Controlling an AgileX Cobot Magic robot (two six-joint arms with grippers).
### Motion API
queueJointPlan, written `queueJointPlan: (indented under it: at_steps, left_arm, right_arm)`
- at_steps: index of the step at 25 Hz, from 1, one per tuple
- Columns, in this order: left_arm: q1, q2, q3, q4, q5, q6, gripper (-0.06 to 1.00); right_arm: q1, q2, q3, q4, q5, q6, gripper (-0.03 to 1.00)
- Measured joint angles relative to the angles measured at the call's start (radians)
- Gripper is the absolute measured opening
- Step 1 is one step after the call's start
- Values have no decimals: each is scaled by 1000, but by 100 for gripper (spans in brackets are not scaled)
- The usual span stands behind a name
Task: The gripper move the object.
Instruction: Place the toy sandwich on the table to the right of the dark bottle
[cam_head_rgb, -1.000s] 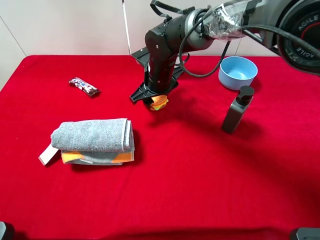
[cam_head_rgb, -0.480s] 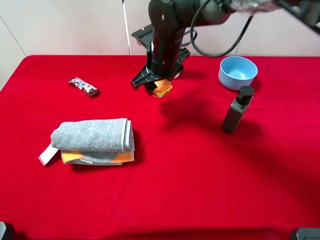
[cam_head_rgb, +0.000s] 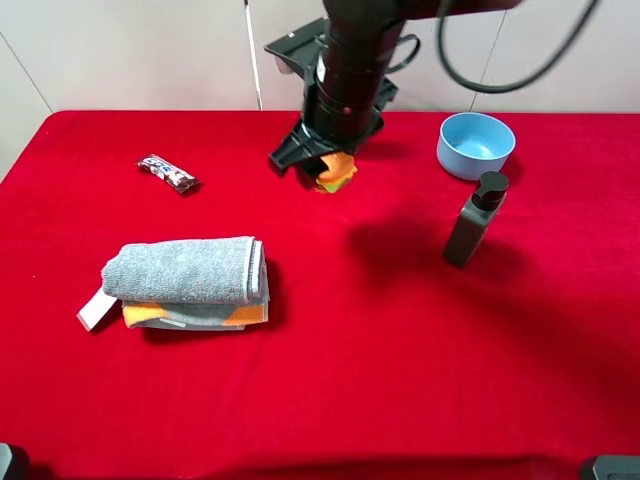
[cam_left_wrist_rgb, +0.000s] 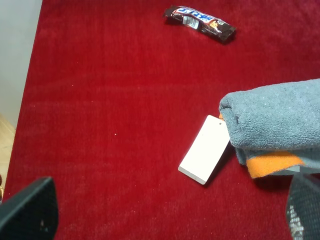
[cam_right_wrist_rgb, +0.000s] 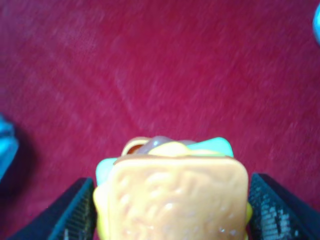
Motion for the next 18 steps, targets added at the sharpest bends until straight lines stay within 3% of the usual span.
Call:
queueJointPlan:
  at_steps: [18]
  left_arm:
    - [0,0,0,0,0,0,90]
  right_arm:
    - [3,-468,420,13,18,70,47]
